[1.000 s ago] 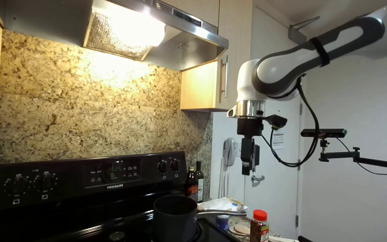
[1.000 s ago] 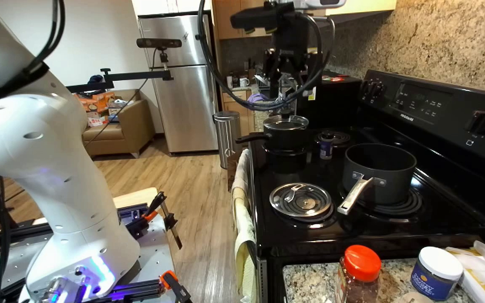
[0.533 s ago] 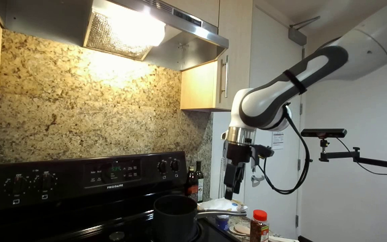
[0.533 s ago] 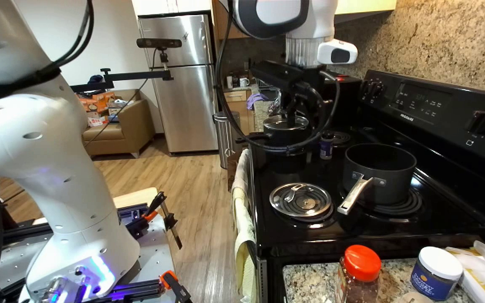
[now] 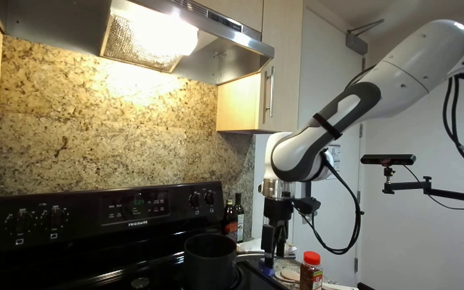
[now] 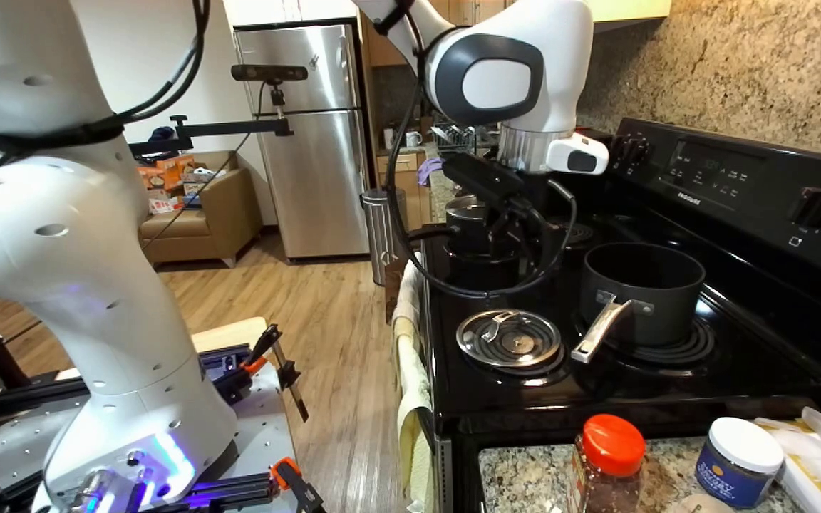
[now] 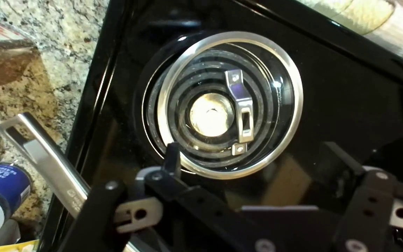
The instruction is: Take the lid from the stove and put it on the right black pot
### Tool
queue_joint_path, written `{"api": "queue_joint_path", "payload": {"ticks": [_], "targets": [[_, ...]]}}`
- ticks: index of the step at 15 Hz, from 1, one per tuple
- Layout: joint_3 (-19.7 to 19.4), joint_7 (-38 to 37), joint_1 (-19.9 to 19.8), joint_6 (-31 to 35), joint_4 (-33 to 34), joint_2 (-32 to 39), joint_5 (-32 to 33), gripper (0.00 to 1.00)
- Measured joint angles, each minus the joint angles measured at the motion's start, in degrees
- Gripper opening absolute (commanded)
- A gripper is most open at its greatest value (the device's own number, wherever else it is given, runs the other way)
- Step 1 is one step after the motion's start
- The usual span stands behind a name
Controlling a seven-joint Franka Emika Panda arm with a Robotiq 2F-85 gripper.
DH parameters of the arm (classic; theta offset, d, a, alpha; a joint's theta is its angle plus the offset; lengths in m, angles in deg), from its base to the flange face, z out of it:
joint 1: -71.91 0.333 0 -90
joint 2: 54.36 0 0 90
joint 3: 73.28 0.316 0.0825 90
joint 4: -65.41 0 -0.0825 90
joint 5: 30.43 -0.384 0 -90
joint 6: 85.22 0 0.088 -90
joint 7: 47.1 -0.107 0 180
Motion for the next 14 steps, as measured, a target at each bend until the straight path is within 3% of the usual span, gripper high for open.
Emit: {"api": "queue_joint_path", "payload": {"ticks": [9, 14], "targets": [[3.4, -7.4, 0.1, 0.1, 6.4, 9.9, 8.2, 1.0], [3.9, -10.1, 0.4, 0.1, 8.6, 13.2, 9.5, 1.0]]}}
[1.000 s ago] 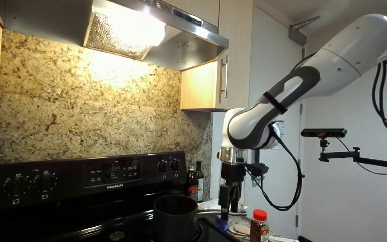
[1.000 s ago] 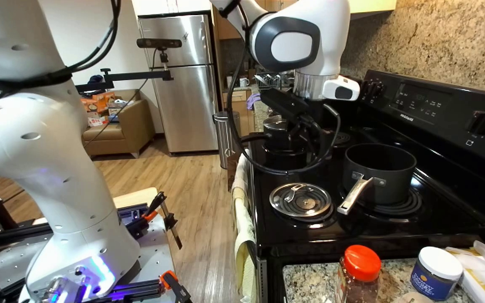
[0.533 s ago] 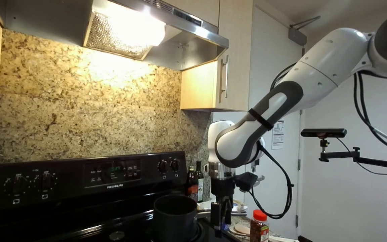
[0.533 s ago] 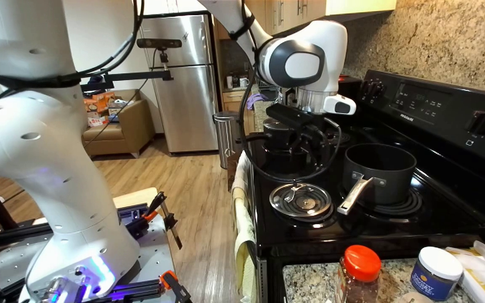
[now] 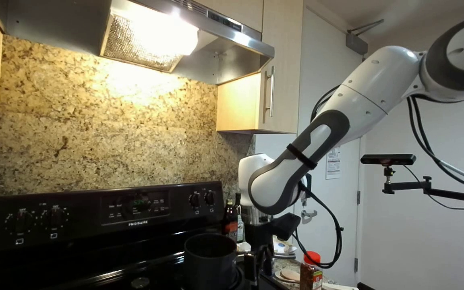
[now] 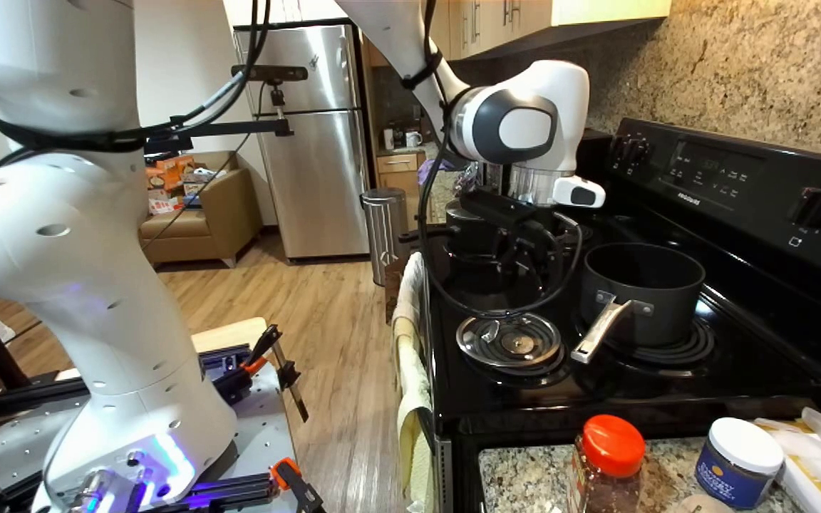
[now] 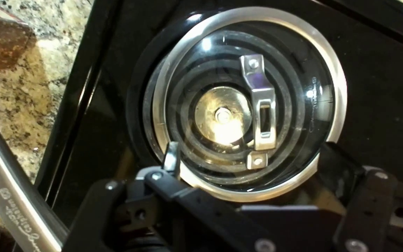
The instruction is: Take the lid from the stove and put it on the right black pot
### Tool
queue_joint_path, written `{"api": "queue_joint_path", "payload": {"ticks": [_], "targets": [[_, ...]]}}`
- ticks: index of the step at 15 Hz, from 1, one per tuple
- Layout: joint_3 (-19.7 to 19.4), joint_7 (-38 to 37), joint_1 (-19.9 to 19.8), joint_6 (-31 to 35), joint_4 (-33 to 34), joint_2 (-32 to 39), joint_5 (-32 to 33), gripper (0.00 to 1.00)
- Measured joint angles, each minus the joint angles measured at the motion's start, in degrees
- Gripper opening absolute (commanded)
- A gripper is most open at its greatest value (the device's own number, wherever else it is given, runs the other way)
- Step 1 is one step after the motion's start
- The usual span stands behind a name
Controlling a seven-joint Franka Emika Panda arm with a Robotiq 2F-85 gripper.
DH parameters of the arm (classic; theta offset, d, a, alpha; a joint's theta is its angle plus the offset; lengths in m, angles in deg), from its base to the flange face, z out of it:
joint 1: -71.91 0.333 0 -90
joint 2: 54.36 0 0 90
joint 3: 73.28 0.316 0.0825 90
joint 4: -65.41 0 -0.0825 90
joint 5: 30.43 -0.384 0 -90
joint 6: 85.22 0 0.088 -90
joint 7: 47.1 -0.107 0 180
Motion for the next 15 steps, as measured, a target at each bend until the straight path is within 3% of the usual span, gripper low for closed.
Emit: {"api": "queue_joint_path", "payload": {"ticks": [13, 14, 15], "targets": [[1.7, -5.2, 0.9, 3.4, 0.2, 4.2, 0.0, 1.0], [1.7, -5.3, 0.9, 3.4, 0.2, 4.2, 0.0, 0.96], [1.7, -5.4, 0.9, 3.4, 0.2, 4.2, 0.0, 0.74]]}}
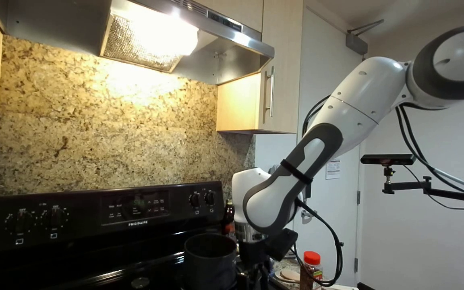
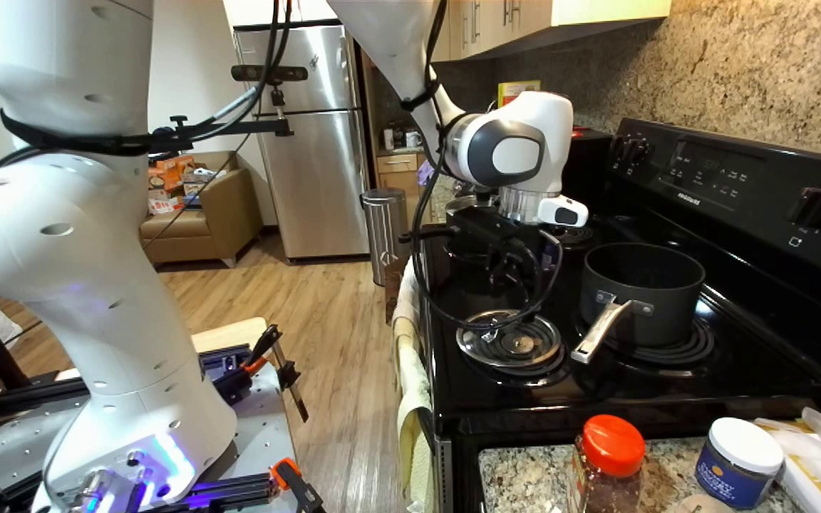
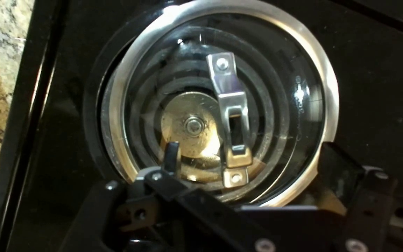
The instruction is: Take the lid from the stove and put it on the right black pot
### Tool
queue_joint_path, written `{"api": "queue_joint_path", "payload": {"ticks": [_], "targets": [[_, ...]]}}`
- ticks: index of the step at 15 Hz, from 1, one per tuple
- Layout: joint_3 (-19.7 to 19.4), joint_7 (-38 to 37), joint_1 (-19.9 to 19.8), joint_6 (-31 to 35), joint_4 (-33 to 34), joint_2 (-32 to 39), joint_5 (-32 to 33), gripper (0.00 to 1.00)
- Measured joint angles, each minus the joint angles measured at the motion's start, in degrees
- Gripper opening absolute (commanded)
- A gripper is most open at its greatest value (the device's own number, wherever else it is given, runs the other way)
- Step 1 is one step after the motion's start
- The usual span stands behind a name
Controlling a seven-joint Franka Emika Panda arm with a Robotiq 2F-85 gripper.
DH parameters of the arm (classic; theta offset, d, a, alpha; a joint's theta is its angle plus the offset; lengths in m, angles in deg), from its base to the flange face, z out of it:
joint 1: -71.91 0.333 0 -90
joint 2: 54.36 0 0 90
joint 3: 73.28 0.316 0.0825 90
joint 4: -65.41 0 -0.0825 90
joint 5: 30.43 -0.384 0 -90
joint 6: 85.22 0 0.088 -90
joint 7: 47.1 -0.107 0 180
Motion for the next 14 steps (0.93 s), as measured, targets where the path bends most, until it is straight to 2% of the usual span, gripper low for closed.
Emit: {"api": "queue_joint_path", "payload": {"ticks": [2, 3, 12, 13, 14], "targets": [[0.0, 0.0, -0.1, 0.0, -0.1, 0.0, 0.0, 0.69], [-0.1, 0.0, -0.2, 0.0, -0.1, 0.0, 0.0, 0.64], [-0.5, 0.0, -1.0, -0.2, -0.8, -0.1, 0.0, 0.04], [-0.5, 0.0, -1.0, -0.2, -0.8, -0.2, 0.0, 0.0], [-0.5, 0.0, -1.0, -0.2, -0.8, -0.3, 0.0, 0.04]]}}
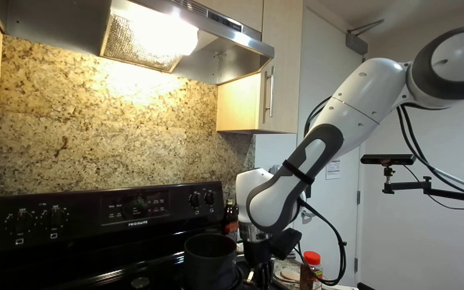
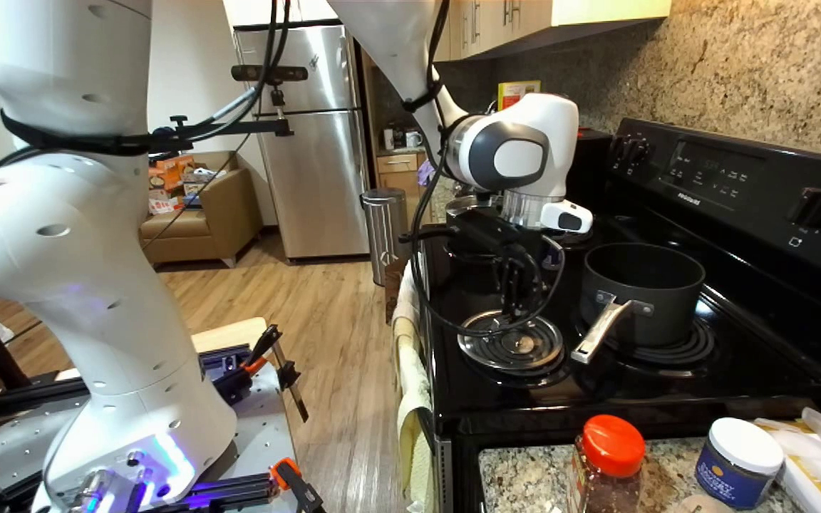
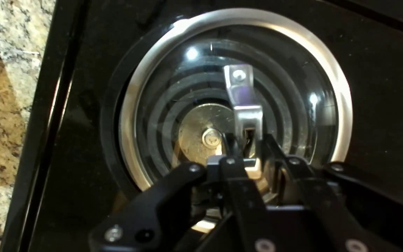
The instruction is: Take the lid from the stove and put it on the right black pot
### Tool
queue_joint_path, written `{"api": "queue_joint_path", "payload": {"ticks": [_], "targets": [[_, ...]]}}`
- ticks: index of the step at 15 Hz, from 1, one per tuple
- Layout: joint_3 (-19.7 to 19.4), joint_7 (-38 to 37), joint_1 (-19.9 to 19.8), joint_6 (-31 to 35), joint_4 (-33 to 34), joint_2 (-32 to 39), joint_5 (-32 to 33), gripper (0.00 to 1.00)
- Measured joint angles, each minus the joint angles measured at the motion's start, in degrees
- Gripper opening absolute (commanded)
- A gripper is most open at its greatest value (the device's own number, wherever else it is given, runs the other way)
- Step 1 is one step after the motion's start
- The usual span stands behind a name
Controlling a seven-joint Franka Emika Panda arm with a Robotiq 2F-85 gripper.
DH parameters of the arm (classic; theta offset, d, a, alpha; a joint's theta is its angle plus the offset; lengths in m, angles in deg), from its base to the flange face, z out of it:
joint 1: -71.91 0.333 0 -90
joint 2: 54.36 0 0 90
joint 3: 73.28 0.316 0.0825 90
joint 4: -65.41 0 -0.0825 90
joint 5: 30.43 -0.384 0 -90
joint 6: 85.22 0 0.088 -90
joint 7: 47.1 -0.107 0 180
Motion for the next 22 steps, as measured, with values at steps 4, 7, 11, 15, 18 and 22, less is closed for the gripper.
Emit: {"api": "queue_joint_path", "payload": {"ticks": [4, 7, 11, 15, 18, 22], "targets": [[-0.2, 0.0, 0.0, 0.0, -0.1, -0.5, 0.1, 0.05], [-0.3, 0.0, 0.0, -0.7, -0.1, -2.1, 0.7, 0.05], [-0.2, 0.1, 0.2, -4.2, -0.1, -6.2, 2.1, 0.05], [-0.1, 1.3, 0.2, -8.6, 0.3, -11.8, 3.3, 0.05], [-0.1, 2.8, 0.1, -11.3, 2.3, -15.0, 4.9, 0.05], [-0.2, 6.2, -0.1, -15.0, 8.1, -15.5, 5.3, 0.05]]}}
